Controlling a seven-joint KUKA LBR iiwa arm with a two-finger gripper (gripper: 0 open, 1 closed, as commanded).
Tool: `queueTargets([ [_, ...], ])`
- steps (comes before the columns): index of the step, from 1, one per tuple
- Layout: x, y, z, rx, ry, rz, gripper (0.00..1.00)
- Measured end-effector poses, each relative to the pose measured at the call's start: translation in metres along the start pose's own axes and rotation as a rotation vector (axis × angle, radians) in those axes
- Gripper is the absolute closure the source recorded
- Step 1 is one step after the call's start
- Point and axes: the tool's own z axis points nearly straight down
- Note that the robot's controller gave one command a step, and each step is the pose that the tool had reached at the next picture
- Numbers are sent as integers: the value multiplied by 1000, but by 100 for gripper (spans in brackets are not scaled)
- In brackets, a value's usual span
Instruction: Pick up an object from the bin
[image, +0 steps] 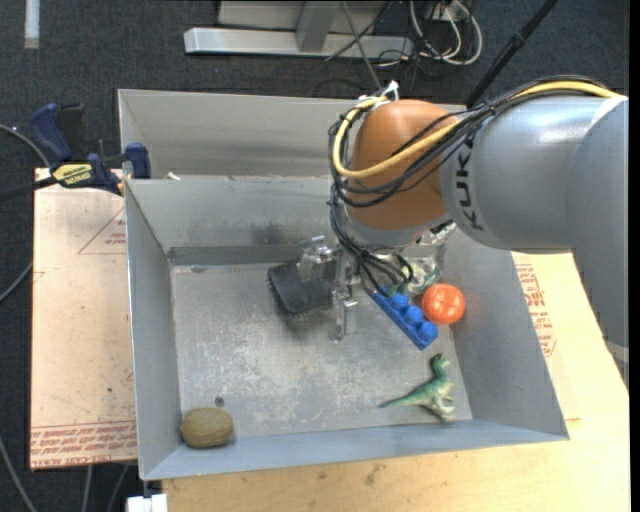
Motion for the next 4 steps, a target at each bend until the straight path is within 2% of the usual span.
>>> queueTargets([
  [1,4,12,33,-10,3,-90,0],
  [2,-49,75,19,-5,2,-77,100],
  [3,-49,74,19,-5,2,-75,0],
  [4,-49,74,20,-5,2,-75,0],
])
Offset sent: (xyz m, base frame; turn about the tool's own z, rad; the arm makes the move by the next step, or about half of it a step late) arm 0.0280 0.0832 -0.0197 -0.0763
